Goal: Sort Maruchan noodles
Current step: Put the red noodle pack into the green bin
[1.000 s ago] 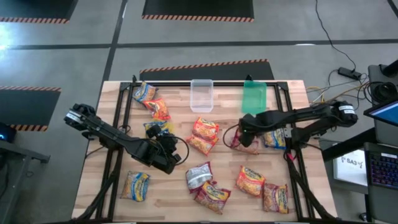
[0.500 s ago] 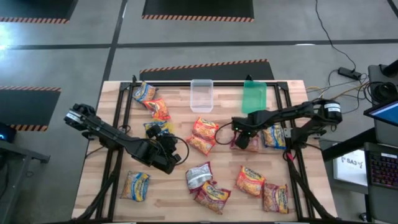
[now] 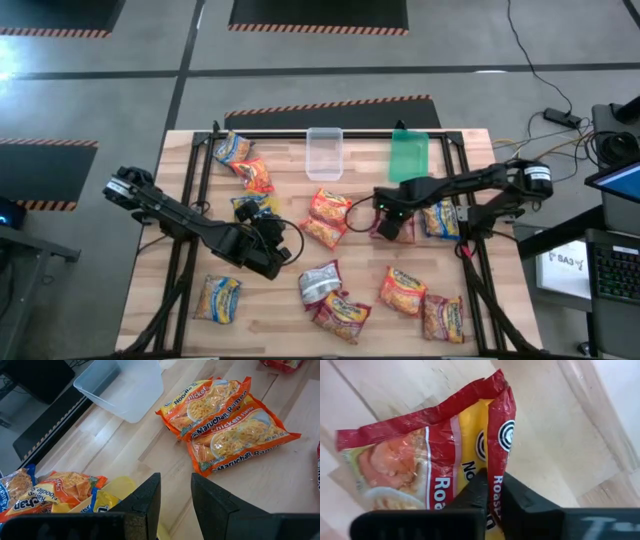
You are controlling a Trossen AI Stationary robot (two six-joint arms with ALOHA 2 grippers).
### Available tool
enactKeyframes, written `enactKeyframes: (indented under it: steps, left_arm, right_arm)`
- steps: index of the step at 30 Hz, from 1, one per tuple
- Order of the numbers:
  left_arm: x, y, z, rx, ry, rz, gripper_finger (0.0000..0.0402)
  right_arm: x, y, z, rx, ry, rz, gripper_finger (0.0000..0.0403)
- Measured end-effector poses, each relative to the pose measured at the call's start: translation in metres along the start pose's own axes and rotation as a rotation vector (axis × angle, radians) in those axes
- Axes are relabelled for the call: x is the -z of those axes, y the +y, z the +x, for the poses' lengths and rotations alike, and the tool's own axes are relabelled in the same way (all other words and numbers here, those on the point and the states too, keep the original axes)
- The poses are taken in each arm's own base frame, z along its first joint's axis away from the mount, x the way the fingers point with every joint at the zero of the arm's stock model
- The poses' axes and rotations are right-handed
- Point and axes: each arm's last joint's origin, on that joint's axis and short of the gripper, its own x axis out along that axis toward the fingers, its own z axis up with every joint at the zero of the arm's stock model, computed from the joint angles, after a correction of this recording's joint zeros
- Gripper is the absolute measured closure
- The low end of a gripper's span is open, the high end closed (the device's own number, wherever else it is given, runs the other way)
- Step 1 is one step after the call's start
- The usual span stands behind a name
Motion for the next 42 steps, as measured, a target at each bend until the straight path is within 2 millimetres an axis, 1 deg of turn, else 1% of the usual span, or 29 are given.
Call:
enactKeyframes:
  steps: [6,20,25,29,32,36,38,42]
  left_arm:
    - [0.0,0.0,0.0,0.0,0.0,0.0,0.031]
    - [0.0,0.0,0.0,0.0,0.0,0.0,0.031]
    - [0.0,0.0,0.0,0.0,0.0,0.0,0.031]
    - [0.0,0.0,0.0,0.0,0.0,0.0,0.031]
    - [-0.001,-0.001,0.0,0.0,-0.014,-0.012,0.031]
    - [-0.008,-0.007,0.004,0.029,-0.067,-0.029,0.031]
    - [-0.013,-0.015,0.009,0.06,-0.096,-0.002,0.031]
    - [-0.026,-0.024,0.028,0.128,-0.115,0.044,0.031]
  right_arm:
    - [0.001,-0.001,-0.014,-0.047,-0.045,0.011,0.0394]
    - [0.009,-0.006,-0.056,-0.132,-0.211,0.076,0.0394]
    - [0.01,-0.007,-0.061,-0.143,-0.232,0.086,0.0394]
    - [0.01,-0.007,-0.059,-0.142,-0.221,0.085,0.039]
    - [0.011,-0.006,-0.054,-0.156,-0.16,0.061,0.0367]
    - [0.012,-0.006,-0.048,-0.141,-0.108,0.057,0.0316]
    - [0.012,-0.006,-0.047,-0.141,-0.103,0.075,0.029]
    - [0.017,-0.008,-0.052,-0.138,-0.079,0.199,0.0248]
